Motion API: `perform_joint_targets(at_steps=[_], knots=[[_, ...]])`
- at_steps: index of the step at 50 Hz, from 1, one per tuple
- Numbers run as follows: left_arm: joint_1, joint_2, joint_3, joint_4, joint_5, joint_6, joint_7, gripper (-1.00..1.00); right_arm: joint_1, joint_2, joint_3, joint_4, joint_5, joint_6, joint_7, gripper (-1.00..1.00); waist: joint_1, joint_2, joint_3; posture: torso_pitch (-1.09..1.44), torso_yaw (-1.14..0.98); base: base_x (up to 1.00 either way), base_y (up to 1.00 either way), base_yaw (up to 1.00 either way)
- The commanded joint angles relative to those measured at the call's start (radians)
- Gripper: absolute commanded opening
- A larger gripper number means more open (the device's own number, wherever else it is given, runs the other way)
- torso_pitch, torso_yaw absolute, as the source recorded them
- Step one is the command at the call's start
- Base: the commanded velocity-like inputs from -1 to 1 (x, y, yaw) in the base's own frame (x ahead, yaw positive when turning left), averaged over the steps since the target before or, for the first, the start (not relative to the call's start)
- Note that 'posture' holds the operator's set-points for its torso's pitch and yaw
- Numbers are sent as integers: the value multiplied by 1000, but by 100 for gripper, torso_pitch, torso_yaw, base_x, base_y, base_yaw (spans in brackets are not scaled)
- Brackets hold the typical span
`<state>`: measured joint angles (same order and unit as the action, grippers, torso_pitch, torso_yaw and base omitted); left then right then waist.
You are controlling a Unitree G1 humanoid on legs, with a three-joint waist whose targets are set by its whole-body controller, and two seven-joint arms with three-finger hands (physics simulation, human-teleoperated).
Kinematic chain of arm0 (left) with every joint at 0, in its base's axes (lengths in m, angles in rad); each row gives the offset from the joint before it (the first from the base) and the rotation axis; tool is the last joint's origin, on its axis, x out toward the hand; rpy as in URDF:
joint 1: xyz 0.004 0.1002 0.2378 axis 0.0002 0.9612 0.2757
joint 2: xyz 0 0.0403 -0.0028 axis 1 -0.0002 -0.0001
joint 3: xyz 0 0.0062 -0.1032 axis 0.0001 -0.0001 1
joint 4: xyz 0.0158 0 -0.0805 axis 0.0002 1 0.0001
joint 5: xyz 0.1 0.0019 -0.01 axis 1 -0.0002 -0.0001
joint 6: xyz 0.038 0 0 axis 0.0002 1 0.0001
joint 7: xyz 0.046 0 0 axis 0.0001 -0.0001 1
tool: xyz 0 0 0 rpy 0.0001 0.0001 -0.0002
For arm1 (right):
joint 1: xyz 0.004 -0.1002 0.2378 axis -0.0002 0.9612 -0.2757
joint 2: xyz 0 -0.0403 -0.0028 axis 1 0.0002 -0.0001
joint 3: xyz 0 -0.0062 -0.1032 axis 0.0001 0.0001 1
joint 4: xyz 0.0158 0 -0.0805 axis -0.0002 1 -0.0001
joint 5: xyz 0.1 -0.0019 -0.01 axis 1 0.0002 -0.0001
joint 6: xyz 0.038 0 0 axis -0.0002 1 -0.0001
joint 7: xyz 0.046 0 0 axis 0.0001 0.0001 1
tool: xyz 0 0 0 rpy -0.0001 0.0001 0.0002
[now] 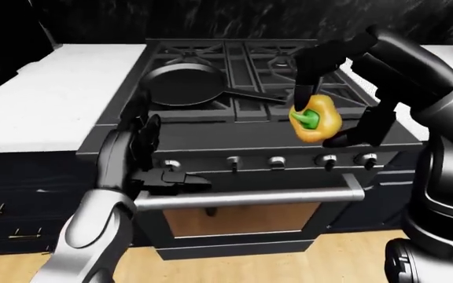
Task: Pick the bell pepper from the plate and place it in the pan.
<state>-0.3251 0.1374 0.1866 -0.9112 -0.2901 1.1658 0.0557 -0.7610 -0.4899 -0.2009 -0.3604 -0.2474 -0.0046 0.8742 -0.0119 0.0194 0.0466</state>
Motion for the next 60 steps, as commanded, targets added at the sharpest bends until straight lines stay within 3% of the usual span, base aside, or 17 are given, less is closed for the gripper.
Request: perform_joint_targets(at_steps=[1,5,7,11,17,22,23,25,32,33,34,36,37,38,45,47,60], knots=[[-19,3,4,-23,0,-24,-1,100,-11,-9,-12,-29,9,5,-8,-100,-2,10,-17,0,0,0,0,0],[-13,4,1,-22,6,-31,-3,100,-47,-13,-15,10,9,-6,-32,-100,0,5,-11,0,0,0,0,0],[-12,3,1,-20,8,-35,-5,100,-48,-17,-15,6,17,-3,-27,-100,5,4,-35,0,0,16,0,0],[-3,2,0,-19,13,-43,-10,100,-51,-19,-14,8,15,-14,-28,-100,16,-16,11,0,0,48,0,0],[3,-2,-6,-19,20,-49,-12,100,-51,-21,-15,11,14,-18,-33,-100,24,-32,8,0,0,57,0,0],[8,-4,-8,-19,24,-52,-15,100,-51,-22,-16,10,14,-15,-34,-100,31,-104,7,0,0,58,0,0],[7,-5,-8,-20,24,-51,-15,100,-49,-22,-16,10,14,-17,-34,-100,32,-75,18,0,0,58,0,0],[7,-5,-7,-21,24,-49,-16,100,-48,-23,-16,10,14,-18,-34,-100,32,-83,1,0,0,57,0,0],[7,-9,-13,-20,29,-50,-17,100,-38,-25,-19,-2,20,-14,-24,-100,17,-39,-10,0,0,57,0,0],[6,-9,-13,-20,29,-49,-17,100,-37,-24,-20,-4,20,-11,-23,-100,17,-26,-2,0,0,10,0,0],[5,-10,-13,-20,30,-48,-17,100,-31,-24,-21,-9,25,-11,-20,-100,15,-9,-36,0,0,0,0,0],[5,-10,-15,-20,31,-50,-17,100,-30,-25,-21,-7,26,-12,-17,-100,-5,55,-54,0,0,0,0,0],[5,-11,-15,-19,31,-50,-18,100,-33,-25,-21,-10,27,-5,-15,-100,-1,37,6,0,0,0,0,0],[5,-11,-16,-17,32,-51,-18,100,-36,-27,-21,-8,28,-4,-14,-100,7,41,19,0,0,0,0,0],[-5,-10,-6,-24,26,-37,-19,100,-74,-34,-14,-6,25,20,-5,-100,10,-23,22,0,0,0,0,0],[-6,-9,-2,-25,23,-35,-20,100,-78,-36,-14,-5,25,21,-3,-100,14,-66,1,0,0,0,0,0],[-39,-4,20,-43,-5,3,2,100,-134,-38,8,1,17,33,31,-100,7,-18,-23,0,0,0,0,0]])
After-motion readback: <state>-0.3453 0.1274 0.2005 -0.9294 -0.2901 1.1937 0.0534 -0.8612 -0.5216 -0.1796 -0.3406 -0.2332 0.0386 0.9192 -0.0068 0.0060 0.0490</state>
